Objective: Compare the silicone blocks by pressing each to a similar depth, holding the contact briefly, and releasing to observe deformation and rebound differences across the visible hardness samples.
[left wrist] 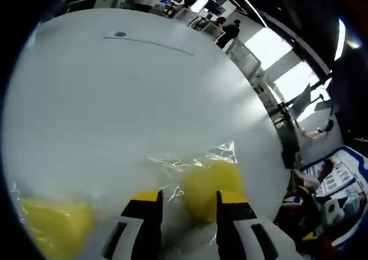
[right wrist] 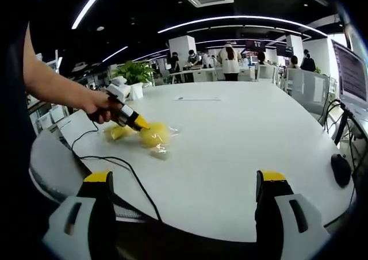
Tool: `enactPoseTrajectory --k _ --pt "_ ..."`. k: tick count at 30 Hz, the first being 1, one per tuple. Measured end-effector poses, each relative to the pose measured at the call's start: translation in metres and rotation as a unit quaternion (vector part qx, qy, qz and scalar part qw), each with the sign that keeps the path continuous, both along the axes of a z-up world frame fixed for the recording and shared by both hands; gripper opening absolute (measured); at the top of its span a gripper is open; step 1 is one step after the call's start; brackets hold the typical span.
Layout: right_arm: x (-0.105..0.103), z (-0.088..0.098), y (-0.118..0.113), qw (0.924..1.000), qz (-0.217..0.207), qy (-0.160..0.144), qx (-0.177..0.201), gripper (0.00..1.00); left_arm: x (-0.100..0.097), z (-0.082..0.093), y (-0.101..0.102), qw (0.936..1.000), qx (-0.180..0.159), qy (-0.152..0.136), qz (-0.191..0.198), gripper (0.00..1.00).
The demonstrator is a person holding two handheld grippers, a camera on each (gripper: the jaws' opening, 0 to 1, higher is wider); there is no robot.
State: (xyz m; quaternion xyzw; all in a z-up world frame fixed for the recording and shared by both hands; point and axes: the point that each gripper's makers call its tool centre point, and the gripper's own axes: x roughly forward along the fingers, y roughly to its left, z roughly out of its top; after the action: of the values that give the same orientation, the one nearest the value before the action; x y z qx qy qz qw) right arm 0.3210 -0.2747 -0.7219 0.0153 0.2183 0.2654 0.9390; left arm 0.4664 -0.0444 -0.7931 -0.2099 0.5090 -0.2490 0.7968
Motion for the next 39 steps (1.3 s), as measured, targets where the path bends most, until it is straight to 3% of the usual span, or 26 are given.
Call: enactPoseTrajectory --k 4,8,9,15,25,39 --pt "-0.001 -0.001 -0.002 1.0 -0.001 0.001 -0.001 0.97 -0.003 0.001 0.0 0.9995 -0.021 0.022 0.014 0.23" --pt "0.0 -0.001 -0.002 1.0 -0.002 0.001 -0.001 0.97 -0.003 0.007 -0.003 0.9996 -0.024 0.017 0.001 0.1" --pt "0.0 0.0 -0.001 1.0 -0.001 0.0 -0.001 0.97 -0.004 0.008 -0.006 0.9995 -0.026 0.01 -0.013 0.08" --pt "0.0 0.0 0.002 1.0 0.002 0.0 0.001 0.97 -0.007 0.007 -0.005 0.9986 -0.044 0.03 -0.007 0.01" --pt "-0.004 -0.003 0.002 1.0 0.0 0.002 -0.001 0.97 -0.007 0.009 -0.005 0.998 -0.06 0.023 0.002 0.0" --pt "-0.004 -0.002 0.002 1.0 0.0 0.0 0.0 0.97 -0.011 0.023 -0.011 0.9976 -0.067 -0.012 -0.011 0.0"
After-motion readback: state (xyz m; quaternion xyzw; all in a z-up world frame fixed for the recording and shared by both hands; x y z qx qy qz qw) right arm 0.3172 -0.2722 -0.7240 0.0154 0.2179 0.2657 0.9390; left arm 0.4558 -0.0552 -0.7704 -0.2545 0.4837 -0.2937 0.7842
